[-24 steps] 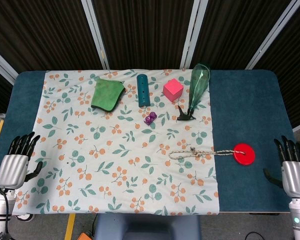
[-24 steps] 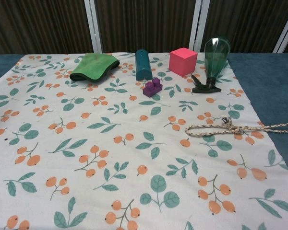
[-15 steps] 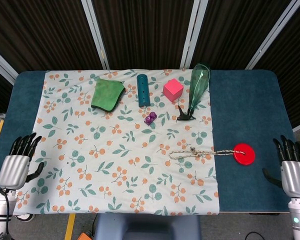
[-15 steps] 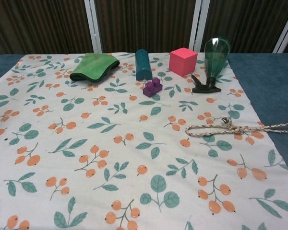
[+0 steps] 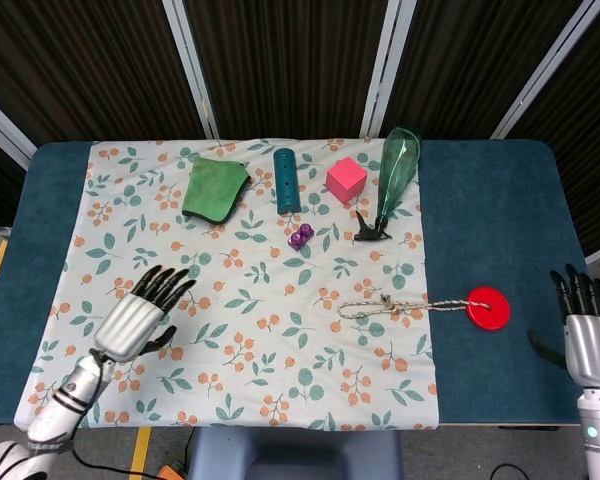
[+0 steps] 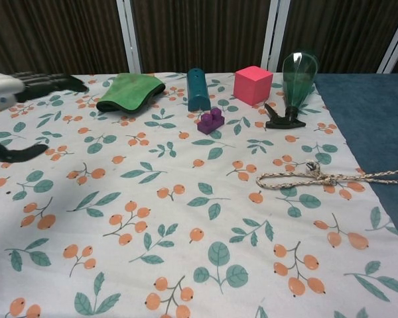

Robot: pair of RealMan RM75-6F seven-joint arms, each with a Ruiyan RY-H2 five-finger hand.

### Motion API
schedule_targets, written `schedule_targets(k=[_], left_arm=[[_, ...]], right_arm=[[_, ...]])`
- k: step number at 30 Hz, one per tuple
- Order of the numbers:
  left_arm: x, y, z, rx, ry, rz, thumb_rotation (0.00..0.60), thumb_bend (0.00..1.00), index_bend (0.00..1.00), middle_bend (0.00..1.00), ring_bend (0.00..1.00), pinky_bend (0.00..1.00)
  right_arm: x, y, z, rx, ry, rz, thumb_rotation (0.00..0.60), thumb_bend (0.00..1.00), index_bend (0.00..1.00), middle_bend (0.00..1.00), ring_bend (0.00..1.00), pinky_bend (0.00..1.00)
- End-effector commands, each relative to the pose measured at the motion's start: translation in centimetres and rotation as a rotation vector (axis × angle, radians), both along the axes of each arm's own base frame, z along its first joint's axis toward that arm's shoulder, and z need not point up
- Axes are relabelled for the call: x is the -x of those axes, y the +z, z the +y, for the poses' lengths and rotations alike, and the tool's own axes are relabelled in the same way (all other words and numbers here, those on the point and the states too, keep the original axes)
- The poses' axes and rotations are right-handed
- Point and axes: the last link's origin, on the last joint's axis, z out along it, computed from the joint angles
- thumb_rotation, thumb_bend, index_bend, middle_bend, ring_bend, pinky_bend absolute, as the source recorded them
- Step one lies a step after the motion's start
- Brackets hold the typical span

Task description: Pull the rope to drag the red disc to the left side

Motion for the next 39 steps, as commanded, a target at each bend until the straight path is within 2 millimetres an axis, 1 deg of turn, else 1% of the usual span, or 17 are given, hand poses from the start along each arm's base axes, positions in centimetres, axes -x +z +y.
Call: schedule_targets(k=[1,5,7,11,16,24,28,33,39], left_arm=[[-3.9,-3.5,1.8,0.106,-0.057,-0.025,0.6,0.42,0.0,0.0,0.0,0.03],[-6.6,-6.7,2.9,0.188,-0.097,-0.009,0.6,0.42,0.0,0.0,0.0,0.03],[-7.8,-8.1,3.1,0.216,-0.118,-0.003,0.6,0.42,0.0,0.0,0.0,0.03],[-10.1,-10.6,3.4,0.268,-0.147,0.01,0.6,0.38,0.0,0.0,0.0,0.03],[-11.6,-12.9,3.4,0.325,-0.147,0.03,0.6,0.37,0.0,0.0,0.0,0.03],[-13.5,-15.2,4.4,0.386,-0.118,0.042,0.6,0.37,0.0,0.0,0.0,0.03],[-15.0,-16.1,5.2,0.4,-0.128,0.06,0.6,0.38,0.0,0.0,0.0,0.03],[-16.8,-17.4,5.6,0.41,-0.151,0.086,0.6,0.38,0.0,0.0,0.0,0.03],[-17.8,-18.9,6.3,0.427,-0.146,0.118,0.6,0.38,0.0,0.0,0.0,0.03]], right_arm=[[0.0,0.1,-0.1,0.0,0.0,0.001,0.6,0.37,0.0,0.0,0.0,0.0],[0.1,0.3,0.0,0.006,-0.002,-0.008,0.6,0.37,0.0,0.0,0.0,0.0],[0.1,0.5,0.1,0.009,-0.002,-0.009,0.6,0.37,0.0,0.0,0.0,0.0],[0.3,1.1,0.3,0.024,-0.004,-0.013,0.6,0.37,0.0,0.0,0.0,0.0],[0.8,1.6,0.5,0.033,-0.014,-0.02,0.6,0.37,0.0,0.0,0.0,0.0],[1.3,1.9,0.6,0.042,-0.025,-0.031,0.6,0.37,0.0,0.0,0.0,0.0],[1.5,2.3,0.6,0.054,-0.029,-0.036,0.6,0.37,0.0,0.0,0.0,0.0],[1.8,2.6,0.7,0.065,-0.038,-0.04,0.6,0.37,0.0,0.0,0.0,0.0],[2.1,3.0,0.9,0.075,-0.046,-0.048,0.6,0.37,0.0,0.0,0.0,0.0]])
